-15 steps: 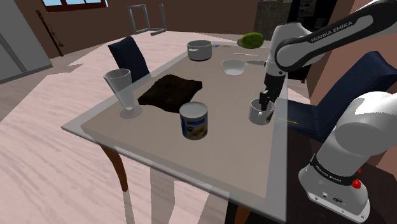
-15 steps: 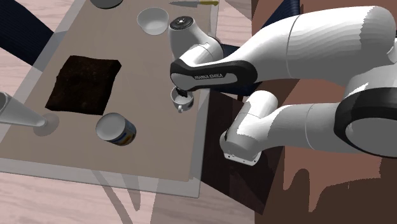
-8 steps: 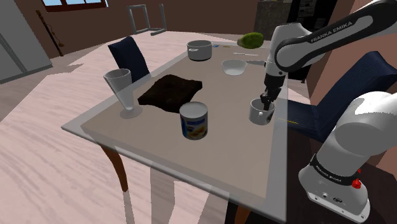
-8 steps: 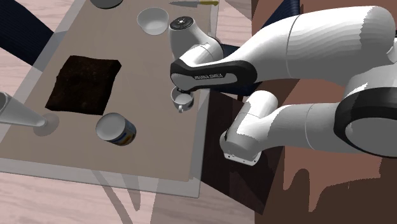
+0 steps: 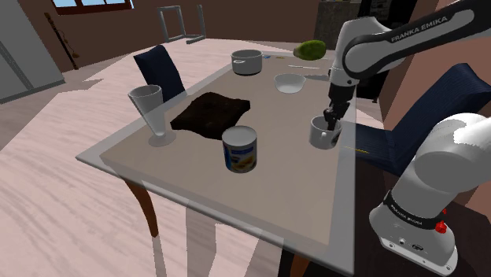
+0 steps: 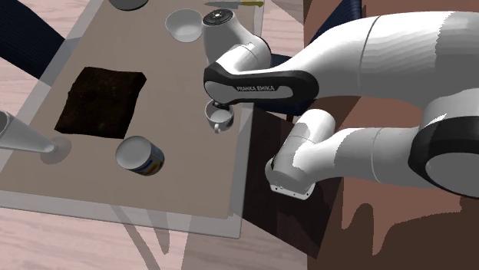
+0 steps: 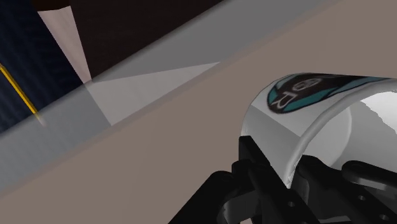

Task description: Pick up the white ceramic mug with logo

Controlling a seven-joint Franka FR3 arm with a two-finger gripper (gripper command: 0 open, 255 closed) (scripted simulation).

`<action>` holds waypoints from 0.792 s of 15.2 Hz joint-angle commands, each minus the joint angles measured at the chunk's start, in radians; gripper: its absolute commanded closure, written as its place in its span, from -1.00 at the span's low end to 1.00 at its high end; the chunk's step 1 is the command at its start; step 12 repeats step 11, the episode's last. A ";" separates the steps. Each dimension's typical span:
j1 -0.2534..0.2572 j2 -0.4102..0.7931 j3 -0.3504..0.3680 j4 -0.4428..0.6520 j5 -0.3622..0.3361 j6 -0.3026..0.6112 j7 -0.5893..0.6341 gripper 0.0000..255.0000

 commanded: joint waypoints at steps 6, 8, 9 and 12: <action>0.002 -0.044 0.013 0.072 0.008 -0.116 0.004 1.00; 0.003 -0.054 0.016 0.094 0.011 -0.147 0.005 1.00; 0.003 -0.058 0.017 0.105 0.012 -0.163 0.005 1.00; 0.003 -0.058 0.018 0.106 0.012 -0.165 0.005 1.00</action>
